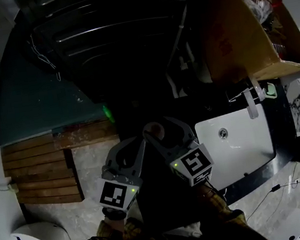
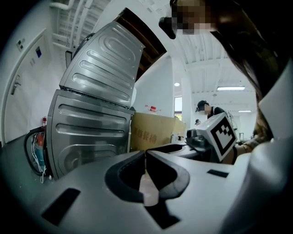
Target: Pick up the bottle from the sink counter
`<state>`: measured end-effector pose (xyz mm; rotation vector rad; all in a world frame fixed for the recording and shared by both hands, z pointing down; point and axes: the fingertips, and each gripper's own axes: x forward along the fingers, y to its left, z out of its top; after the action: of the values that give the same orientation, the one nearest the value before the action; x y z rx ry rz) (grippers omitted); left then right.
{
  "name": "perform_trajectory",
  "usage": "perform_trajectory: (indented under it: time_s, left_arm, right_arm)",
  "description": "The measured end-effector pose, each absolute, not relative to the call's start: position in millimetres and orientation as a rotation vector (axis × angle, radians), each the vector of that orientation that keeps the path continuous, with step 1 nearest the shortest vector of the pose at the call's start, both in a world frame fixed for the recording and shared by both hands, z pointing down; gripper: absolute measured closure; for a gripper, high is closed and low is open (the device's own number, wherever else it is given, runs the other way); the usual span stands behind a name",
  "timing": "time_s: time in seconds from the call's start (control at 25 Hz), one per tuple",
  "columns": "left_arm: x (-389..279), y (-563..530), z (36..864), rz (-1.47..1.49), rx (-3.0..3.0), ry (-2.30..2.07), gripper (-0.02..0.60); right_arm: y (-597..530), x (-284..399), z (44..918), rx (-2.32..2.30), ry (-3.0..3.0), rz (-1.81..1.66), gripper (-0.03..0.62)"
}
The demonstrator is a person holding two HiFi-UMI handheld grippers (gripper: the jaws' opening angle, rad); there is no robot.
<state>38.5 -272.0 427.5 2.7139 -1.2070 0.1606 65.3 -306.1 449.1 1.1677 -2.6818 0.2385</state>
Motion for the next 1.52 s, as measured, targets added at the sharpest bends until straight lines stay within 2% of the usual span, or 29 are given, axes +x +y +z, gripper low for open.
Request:
perform_trajectory:
  time_s: [1.04, 1.36, 1.52]
  left_arm:
    - [14, -276, 457, 0.213, 2.657, -1.295, 0.557]
    - [14, -275, 454, 0.217, 2.663, -1.298, 0.557]
    - [16, -274, 447, 0.197, 2.673, -1.299, 0.557]
  right_arm:
    - [-317, 48, 497, 1.115, -2.573, 0.149, 0.37]
    - [-318, 49, 497, 1.125, -2.562, 0.127, 0.404]
    - [-317, 49, 494, 1.115, -2.576, 0.134, 0.443]
